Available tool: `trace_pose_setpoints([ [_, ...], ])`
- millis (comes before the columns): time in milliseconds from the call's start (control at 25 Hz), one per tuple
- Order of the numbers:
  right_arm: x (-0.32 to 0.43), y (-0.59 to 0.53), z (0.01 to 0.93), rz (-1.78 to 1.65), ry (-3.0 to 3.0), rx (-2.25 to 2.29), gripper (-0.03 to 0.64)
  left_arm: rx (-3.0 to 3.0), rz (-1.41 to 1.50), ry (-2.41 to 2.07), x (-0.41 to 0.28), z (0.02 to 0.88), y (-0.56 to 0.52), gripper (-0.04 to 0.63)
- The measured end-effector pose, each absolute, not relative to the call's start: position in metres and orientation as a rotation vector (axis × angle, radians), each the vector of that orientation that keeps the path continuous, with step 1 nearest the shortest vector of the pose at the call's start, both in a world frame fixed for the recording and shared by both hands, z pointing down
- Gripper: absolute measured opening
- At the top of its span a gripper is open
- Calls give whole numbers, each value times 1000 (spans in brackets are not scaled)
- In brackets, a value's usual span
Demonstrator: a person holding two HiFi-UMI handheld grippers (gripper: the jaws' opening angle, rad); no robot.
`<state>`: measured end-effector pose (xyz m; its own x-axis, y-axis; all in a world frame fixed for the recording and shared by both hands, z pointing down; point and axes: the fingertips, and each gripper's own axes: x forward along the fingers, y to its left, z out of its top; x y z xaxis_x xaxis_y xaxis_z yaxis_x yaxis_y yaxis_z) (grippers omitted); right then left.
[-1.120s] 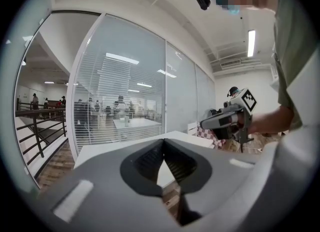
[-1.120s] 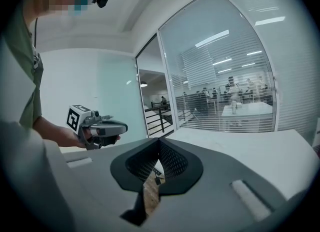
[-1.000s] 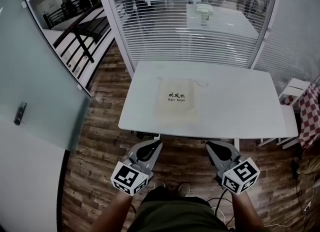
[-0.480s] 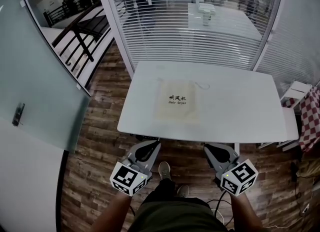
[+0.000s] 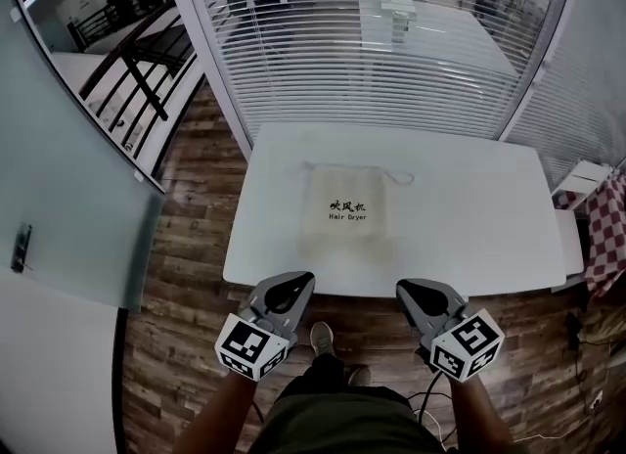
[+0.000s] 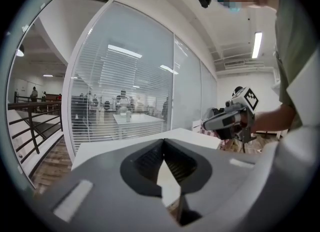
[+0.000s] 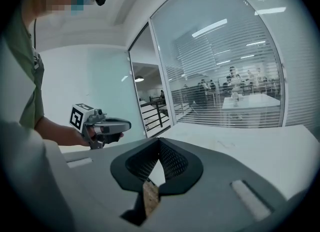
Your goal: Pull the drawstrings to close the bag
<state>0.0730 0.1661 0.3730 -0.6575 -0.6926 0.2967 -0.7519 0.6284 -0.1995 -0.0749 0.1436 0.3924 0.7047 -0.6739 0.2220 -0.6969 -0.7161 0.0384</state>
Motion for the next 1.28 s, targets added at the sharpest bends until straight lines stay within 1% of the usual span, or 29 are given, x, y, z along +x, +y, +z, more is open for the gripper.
trace_pose_setpoints([
  [760, 26, 38, 380, 467, -2556, 1287, 11, 2799, 307, -1018, -129, 406, 4, 6],
  [1280, 49, -14, 402, 508, -2525, 1296, 11, 2741, 390, -1052, -134, 430, -46, 6],
])
